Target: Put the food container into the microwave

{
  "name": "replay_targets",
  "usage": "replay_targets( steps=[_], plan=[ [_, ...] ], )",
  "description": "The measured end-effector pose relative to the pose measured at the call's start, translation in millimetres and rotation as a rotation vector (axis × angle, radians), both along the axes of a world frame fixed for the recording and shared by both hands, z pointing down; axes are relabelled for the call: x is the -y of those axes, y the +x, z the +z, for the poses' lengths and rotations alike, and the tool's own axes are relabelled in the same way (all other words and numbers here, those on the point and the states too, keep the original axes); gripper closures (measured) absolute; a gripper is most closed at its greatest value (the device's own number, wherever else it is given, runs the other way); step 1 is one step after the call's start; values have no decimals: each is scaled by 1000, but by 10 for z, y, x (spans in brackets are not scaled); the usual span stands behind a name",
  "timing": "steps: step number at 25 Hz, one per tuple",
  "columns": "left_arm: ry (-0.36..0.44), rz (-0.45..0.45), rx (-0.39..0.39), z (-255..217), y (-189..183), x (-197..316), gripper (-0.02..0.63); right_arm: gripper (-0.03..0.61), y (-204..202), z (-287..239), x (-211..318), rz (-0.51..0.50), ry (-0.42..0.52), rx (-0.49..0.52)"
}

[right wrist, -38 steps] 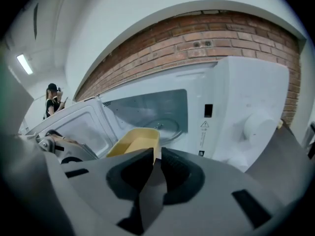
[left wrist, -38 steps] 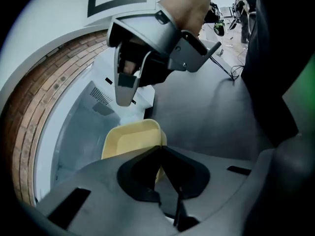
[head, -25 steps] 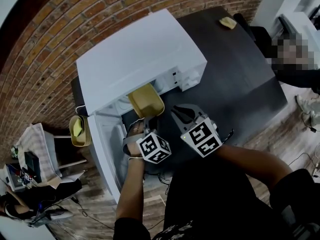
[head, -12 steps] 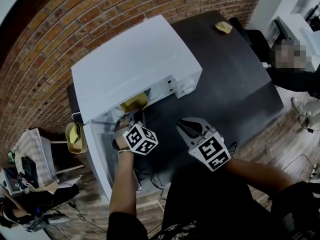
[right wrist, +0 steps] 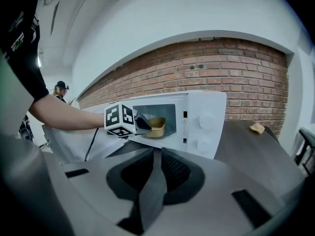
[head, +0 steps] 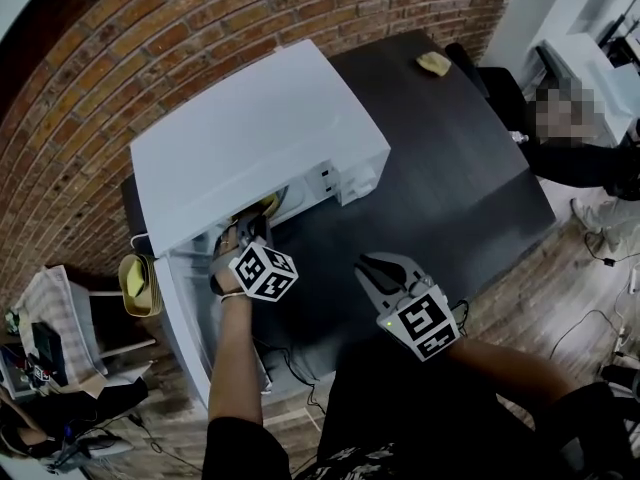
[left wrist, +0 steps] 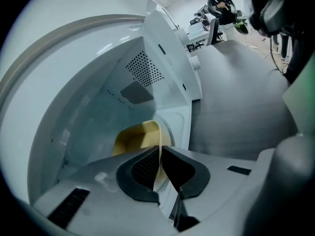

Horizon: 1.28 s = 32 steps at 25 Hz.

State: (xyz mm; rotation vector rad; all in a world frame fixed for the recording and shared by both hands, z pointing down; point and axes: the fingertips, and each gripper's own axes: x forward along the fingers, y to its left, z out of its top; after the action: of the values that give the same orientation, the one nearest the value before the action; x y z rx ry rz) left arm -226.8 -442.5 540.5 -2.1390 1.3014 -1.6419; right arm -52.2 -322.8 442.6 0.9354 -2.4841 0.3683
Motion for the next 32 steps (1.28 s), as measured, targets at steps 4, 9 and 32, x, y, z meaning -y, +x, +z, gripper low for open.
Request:
replay_targets(
  steps=[4, 9, 32],
  plan=[
    [-11, -96, -83, 15, -89, 43, 595, 491, 139, 51, -73, 42, -14, -4],
    [-19, -119, -157, 23, -24, -9, 508, 446, 160, 75, -102, 52, -11, -11],
    [102, -392, -608, -650, 351, -1507, 606, 515, 5, 187, -294, 155, -32, -19]
  ],
)
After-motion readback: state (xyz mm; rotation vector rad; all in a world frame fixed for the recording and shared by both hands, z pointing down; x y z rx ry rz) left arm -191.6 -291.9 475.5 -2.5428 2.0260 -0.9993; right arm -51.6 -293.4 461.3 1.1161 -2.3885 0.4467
